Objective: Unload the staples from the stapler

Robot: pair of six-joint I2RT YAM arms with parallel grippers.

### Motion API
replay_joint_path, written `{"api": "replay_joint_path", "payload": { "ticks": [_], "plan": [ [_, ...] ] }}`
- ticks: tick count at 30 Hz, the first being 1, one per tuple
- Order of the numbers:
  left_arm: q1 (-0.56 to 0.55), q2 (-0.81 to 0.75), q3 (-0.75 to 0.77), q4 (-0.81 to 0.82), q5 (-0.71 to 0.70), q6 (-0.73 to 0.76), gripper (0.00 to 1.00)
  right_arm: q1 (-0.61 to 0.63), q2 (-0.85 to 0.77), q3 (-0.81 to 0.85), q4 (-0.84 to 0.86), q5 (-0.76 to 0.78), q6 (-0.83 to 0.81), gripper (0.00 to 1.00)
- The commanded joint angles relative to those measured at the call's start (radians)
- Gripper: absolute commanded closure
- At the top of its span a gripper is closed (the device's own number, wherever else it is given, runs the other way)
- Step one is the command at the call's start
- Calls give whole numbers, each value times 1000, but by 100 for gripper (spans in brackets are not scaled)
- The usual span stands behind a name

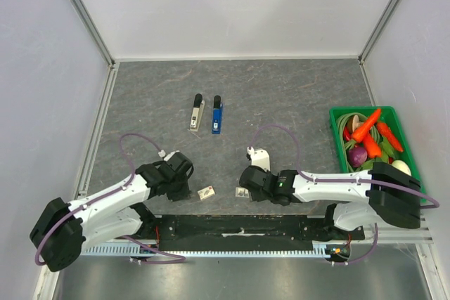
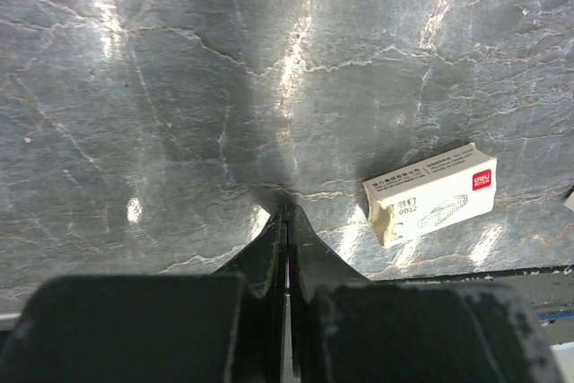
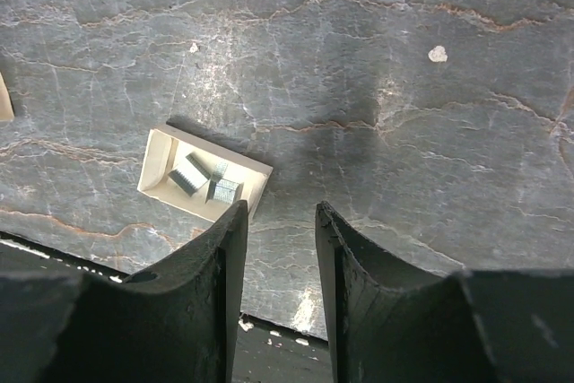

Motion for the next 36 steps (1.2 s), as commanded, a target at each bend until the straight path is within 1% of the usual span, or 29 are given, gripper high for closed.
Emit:
{"api": "replay_joint_path", "payload": {
  "ticks": [1,7,15,23,27,31,36],
  "plan": [
    [-18,35,34,59,37,-39,98,5,14,35,13,49,21,57],
    [-51,90,39,105,51,-47,98,5,18,47,12,55,25,58],
    [-75,124,43,138,51,-56,98,5,-12,58,9,58,25,59],
    [-84,165,58,164,59,-35,98,7,29,67,16,67,27,59],
    [-89,188,69,179,68,-13,98,5,38,66,30,70,27,60],
    [-92,200,72,193,68,5,98,5,48,63,36,67,30,65],
    [-97,211,71,223,100,37,98,4,55,60,44,67,33,66]
  ]
}}
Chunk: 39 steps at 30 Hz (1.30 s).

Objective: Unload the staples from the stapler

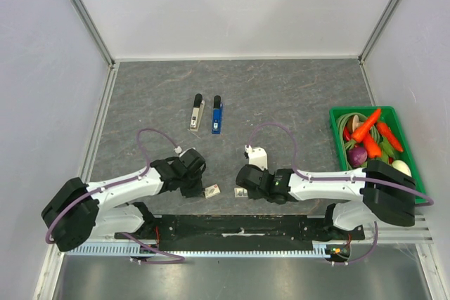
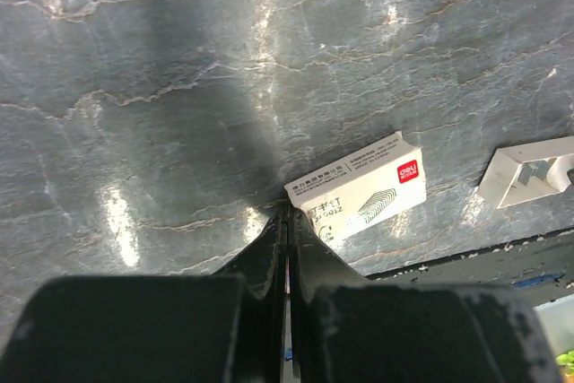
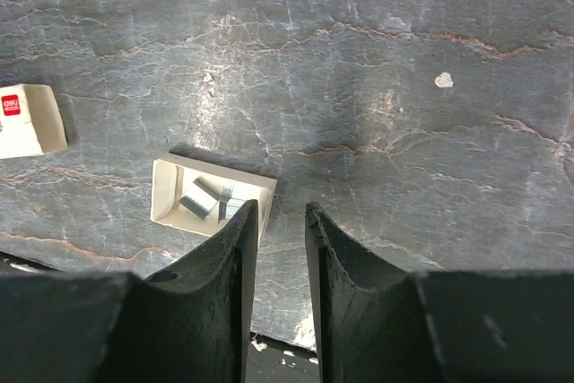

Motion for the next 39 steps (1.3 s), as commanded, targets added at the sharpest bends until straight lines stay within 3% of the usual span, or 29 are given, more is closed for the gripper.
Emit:
{"api": "replay_joint_path", "payload": {
  "ticks": [1,7,24,39],
  "plan": [
    [-9,22,12,42,22,51,98,4,14,24,35,28,24,66],
    [-11,28,2,77,43,85,98,2,27,24,47,17,26,71],
    [-22,50,-32,241,200,244,98,2,36,41,50,11,15,99],
    [-34,103,-32,269,200,275,98,-45,48,87,44,52,-60,100]
  ]
}}
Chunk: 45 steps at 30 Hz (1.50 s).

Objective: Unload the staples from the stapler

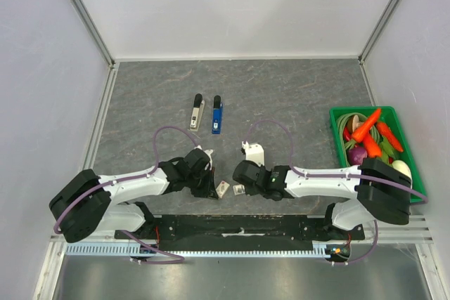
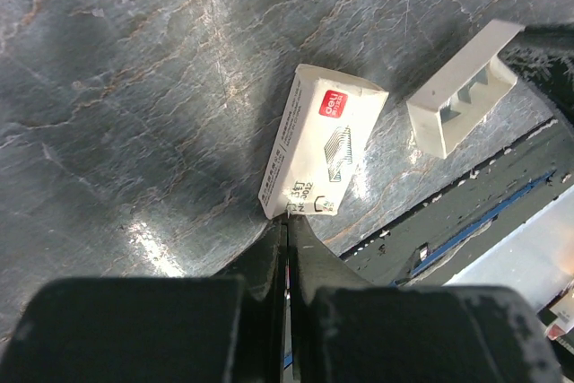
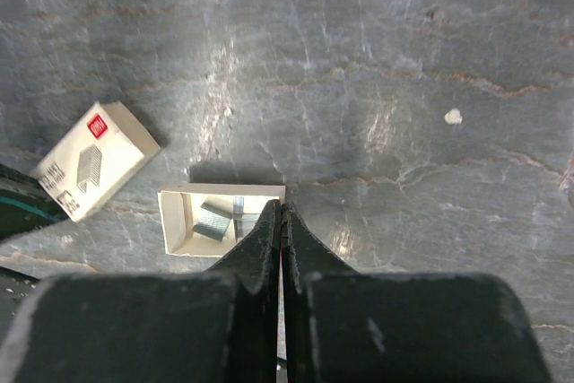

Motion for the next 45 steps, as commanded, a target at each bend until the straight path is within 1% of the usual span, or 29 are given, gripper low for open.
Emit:
{"api": "replay_joint_path", "payload": {
  "ticks": [1,5,9,17,30,33,45],
  "plan": [
    [-7,3,-4,-10,-33,36,98,-44,14,67,12,48,-50,100],
    [-7,-28,-8,-38,-86,9,98,-76,40,102,13,52,-96,100],
    [-6,-37,-1,-84,-148,-17,98,-82,86,145,15,56,-124,100],
    [-6,-40,-1,-111,-216,-57,98,-81,158,174,30,65,-131,100],
    [-7,4,34,-104,-228,-50,98,-79,191,199,35,65,-130,100],
    [-7,11,38,-102,-259,-50,98,-81,195,203,35,59,-128,100],
    [-6,11,51,-110,-276,-46,98,-61,185,180,30,47,-108,100]
  ]
}}
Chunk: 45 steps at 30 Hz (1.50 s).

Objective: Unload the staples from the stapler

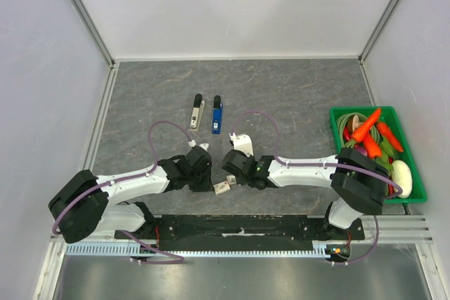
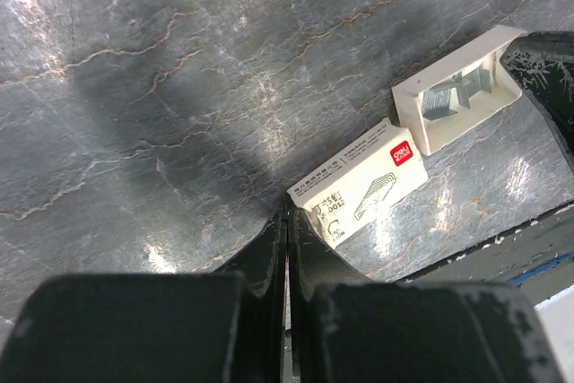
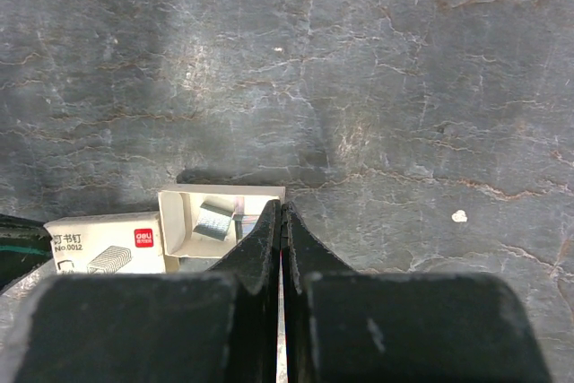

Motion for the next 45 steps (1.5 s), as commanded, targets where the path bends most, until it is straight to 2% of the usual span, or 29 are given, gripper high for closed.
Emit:
{"api": "replay_joint_path", "payload": {
  "ticks": [1,20,45],
  "plan": [
    [-1,16,6,-42,-68,-1,98,16,-1,8,10,12,19,100],
    [-1,-21,3,-48,-56,-11,98,39,-59,-44,-35,35,84,100],
    [-1,-35,0,-45,-47,-8,98,60,-6,39,-58,53,82,100]
  ]
}}
